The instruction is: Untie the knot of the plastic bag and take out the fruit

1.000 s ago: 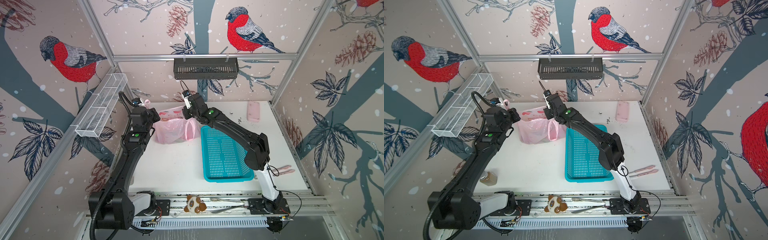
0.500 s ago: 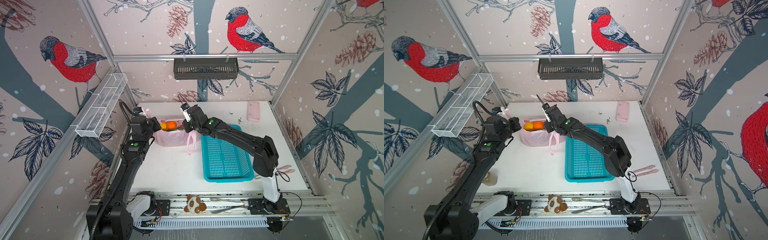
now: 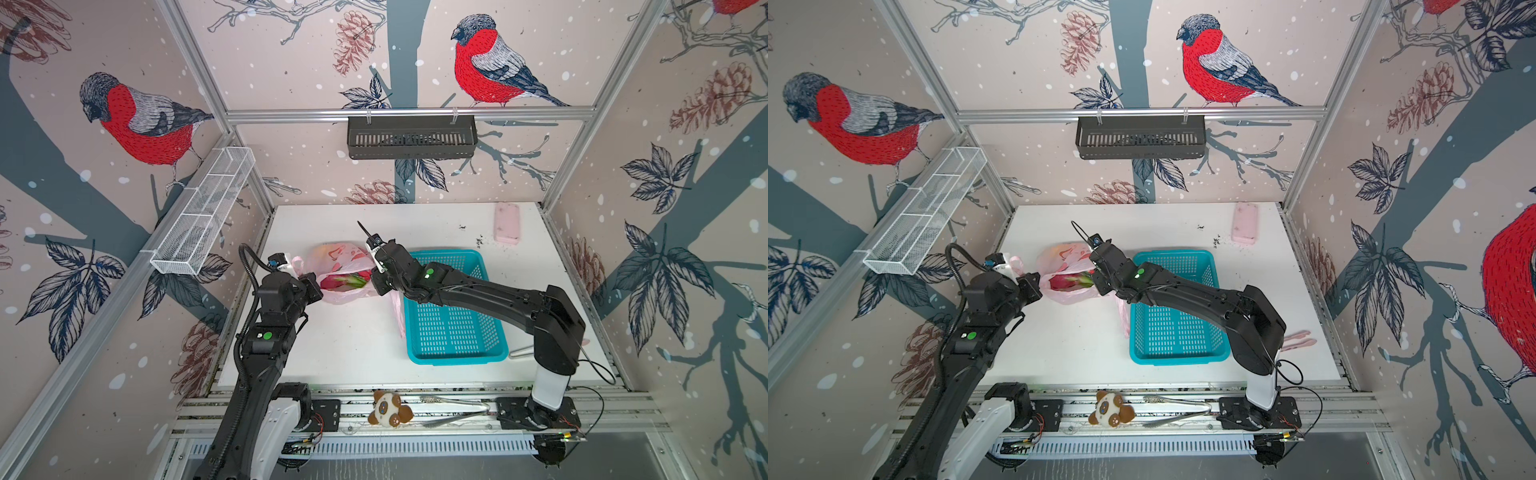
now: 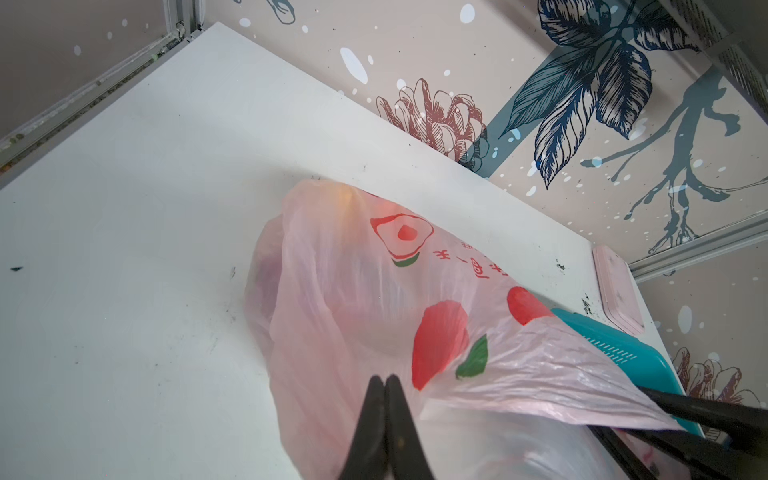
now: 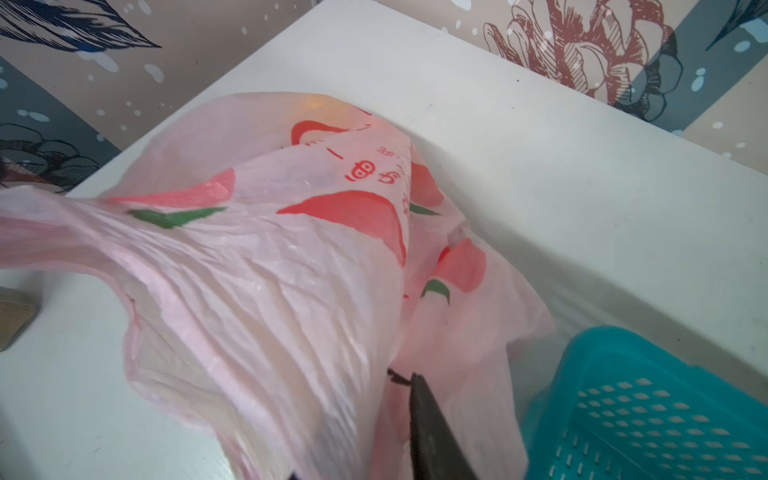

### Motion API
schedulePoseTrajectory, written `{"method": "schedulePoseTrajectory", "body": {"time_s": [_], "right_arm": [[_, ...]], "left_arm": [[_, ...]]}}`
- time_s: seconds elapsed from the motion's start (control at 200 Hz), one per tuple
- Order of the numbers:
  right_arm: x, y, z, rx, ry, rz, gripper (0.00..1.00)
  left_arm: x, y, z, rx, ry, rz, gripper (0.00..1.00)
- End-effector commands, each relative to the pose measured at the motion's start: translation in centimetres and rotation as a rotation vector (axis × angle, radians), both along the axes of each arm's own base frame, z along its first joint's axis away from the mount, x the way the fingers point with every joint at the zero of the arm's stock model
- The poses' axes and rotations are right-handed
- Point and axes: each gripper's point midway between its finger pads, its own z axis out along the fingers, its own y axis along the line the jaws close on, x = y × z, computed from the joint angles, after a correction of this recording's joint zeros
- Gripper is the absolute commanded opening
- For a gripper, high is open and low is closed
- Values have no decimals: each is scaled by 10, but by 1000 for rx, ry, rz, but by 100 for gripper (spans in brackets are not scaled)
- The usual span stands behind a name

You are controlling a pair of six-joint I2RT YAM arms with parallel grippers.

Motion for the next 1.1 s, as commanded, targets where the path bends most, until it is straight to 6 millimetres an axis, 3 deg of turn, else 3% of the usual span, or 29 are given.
{"method": "schedulePoseTrajectory", "body": {"time_s": [0.0,0.205,0.345,0.455,0.555,0.816,1.091], "right_arm": [[-1,-9,6,12,-28,-56,43],[-29,-6,34,60,-72,-58,66],[-57,1,51,91,-94,-57,70],[-83,18,58,150,-78,-18,55],[-96,39,51,184,-48,29,42],[-77,80,27,155,-43,22,32],[-36,96,11,142,-39,-4,30]], "left_arm": [[-5,-3,2,-35,-32,-7,0],[-12,-6,2,-51,-59,-23,0],[-14,-7,8,-61,-82,-27,0],[-14,-8,13,-64,-101,-30,0],[-14,-8,16,-65,-112,-31,0],[-16,-8,19,-62,-128,-34,0],[-16,-8,19,-63,-137,-33,0]]}}
